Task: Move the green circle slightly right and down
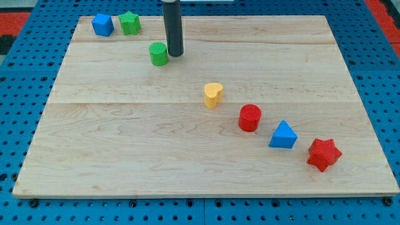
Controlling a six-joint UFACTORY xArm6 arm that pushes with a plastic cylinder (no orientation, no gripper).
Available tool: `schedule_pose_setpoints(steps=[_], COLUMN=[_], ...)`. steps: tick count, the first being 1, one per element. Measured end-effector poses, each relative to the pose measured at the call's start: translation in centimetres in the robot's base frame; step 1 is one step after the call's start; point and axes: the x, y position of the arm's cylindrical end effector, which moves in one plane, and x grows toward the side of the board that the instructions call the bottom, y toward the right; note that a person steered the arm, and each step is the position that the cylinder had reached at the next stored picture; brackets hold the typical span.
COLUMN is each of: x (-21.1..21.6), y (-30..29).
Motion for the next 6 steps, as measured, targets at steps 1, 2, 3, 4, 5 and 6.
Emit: schedule_pose_setpoints(steps=[1,2,3,4,5,6], x=[-2.1,0.2,2.2,1.5,-0.7,2.5], y=[-4.4,-8.0,-1.8,-0.8,0.6,1.3])
